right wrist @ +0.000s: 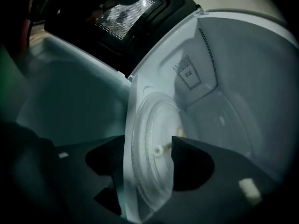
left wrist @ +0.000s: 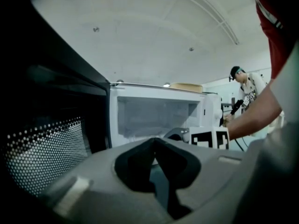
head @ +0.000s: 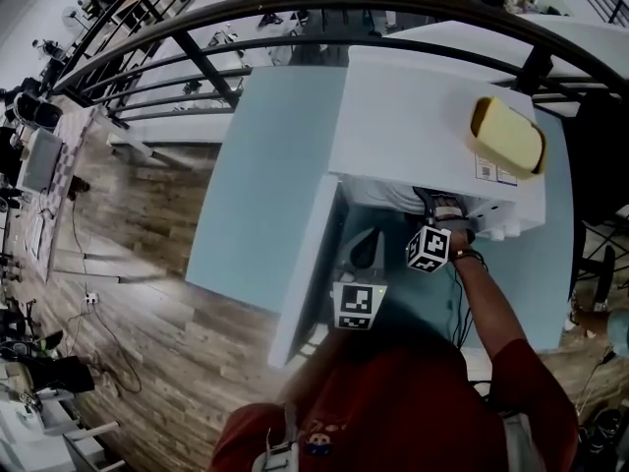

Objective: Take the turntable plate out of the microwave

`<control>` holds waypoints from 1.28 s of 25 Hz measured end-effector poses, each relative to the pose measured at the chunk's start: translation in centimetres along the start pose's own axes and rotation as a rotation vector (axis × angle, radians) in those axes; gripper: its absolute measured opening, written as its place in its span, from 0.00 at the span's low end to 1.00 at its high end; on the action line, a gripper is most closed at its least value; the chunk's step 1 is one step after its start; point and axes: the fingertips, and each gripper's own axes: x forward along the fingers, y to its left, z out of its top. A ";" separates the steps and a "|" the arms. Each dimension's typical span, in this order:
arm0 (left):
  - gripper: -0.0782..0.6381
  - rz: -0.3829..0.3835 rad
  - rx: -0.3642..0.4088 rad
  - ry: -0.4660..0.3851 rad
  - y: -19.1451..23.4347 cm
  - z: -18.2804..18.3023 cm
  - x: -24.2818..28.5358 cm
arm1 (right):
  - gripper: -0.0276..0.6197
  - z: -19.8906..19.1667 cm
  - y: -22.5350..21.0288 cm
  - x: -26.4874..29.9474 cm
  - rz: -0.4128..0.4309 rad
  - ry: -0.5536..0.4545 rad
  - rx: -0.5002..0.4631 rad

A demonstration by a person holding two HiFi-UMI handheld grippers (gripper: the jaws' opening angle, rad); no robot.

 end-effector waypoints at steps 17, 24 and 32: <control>0.11 0.009 -0.016 -0.001 0.4 -0.3 -0.6 | 0.39 0.7 0.7 -1.7 0.007 0.018 -0.033; 0.11 0.022 -0.031 -0.014 0.7 -0.2 -0.6 | 0.17 1.3 0.7 -3.3 -0.005 -0.015 0.009; 0.10 0.020 -0.025 -0.017 0.6 0.0 -1.1 | 0.10 1.5 0.9 -4.2 -0.063 -0.006 -0.024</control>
